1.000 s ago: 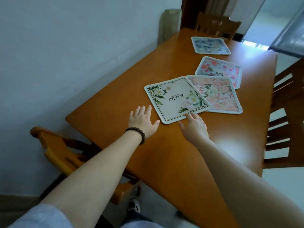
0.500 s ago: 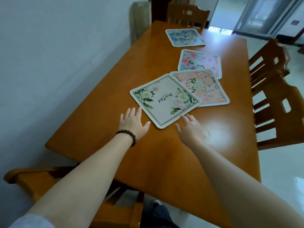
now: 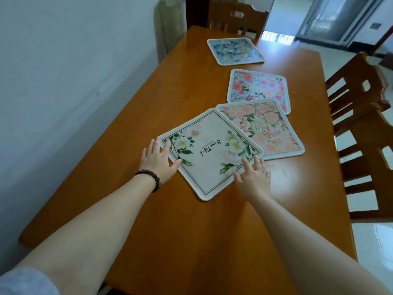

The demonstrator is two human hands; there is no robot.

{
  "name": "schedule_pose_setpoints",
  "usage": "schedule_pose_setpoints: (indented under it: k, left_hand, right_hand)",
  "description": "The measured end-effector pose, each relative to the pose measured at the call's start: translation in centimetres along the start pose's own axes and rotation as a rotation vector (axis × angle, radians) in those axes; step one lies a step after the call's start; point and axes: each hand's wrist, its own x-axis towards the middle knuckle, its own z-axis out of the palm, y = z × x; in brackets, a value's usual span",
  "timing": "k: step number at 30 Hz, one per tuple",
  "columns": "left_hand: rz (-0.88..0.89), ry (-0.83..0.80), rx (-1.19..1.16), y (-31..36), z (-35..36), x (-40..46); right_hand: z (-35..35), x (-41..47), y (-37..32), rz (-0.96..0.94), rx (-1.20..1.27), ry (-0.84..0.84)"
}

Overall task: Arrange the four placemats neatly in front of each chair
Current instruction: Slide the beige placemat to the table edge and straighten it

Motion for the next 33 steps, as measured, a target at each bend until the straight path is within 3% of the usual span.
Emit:
schedule_pose_setpoints:
  k: [11, 15, 23, 33]
  left_hand:
    - [-0.093, -0.132, 0.082, -2.0, 4.6, 9.5]
    - [-0.079, -0.092, 0.057, -2.0, 5.3, 9.6]
    - [-0.108, -0.112, 0.030, -3.6, 5.5, 4.9]
    - [-0.249, -0.236, 0.010, -6.5, 5.0, -7.2]
  right_hand:
    - [2.4, 10.1, 3.9, 0.046, 0.015, 0.007]
    - [3.1, 10.5, 3.8, 0.039, 0.049, 0.048]
    - [3.7, 7.5, 2.8, -0.001, 0.032, 0.001]
    - [5.3, -0.5, 1.4, -0.083, 0.014, -0.113]
